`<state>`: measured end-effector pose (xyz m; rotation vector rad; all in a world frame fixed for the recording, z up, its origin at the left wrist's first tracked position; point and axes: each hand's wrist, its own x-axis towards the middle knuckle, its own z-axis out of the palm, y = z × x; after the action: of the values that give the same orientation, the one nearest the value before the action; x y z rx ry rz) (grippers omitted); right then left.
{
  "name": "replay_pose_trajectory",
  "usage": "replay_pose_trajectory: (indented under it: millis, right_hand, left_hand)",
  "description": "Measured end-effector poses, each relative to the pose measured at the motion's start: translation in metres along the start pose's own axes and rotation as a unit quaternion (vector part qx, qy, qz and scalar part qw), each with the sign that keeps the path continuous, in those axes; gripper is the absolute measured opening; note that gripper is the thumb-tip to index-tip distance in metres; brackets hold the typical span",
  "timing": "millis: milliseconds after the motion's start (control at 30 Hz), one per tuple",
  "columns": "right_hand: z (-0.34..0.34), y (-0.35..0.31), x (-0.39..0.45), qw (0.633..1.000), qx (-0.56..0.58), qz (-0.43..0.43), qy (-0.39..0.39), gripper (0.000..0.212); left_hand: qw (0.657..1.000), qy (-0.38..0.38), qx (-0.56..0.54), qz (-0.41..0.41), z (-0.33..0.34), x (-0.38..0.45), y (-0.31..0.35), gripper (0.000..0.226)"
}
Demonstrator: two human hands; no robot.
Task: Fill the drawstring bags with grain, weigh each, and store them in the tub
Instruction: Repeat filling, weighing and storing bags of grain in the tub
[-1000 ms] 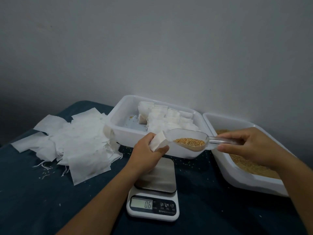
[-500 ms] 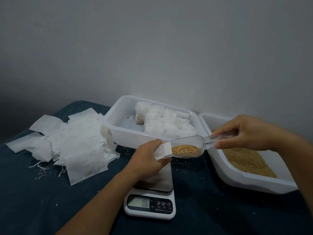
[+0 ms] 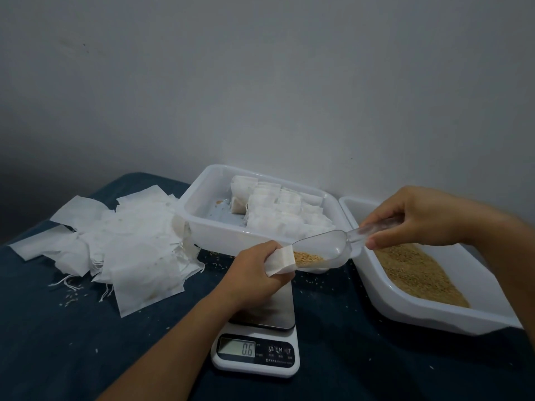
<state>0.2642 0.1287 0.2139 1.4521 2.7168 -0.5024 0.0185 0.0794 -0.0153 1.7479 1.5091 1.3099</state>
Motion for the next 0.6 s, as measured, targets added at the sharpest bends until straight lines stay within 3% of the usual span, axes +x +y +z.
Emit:
replay_pose_trajectory:
  millis: [167,400,600]
  right_hand:
    - [-0.004,-0.005,-0.007,0.999,-0.042,-0.016,0.021,0.039]
    - [-0.004,-0.008,-0.020,0.991,-0.097,-0.037,0.079,0.031]
    - [0.008,0.005,-0.028,0.994,-0.035,-0.032,0.099,0.040]
  left_hand:
    - [1.000,0.008,-0.005,-0.006,0.000,0.000,0.000,0.021]
    - [1.000,0.018,-0.007,-0.011,-0.001,0.001,-0.001,0.021]
    - [0.999,0.018,-0.028,-0.032,-0.001,0.001,-0.001,0.021]
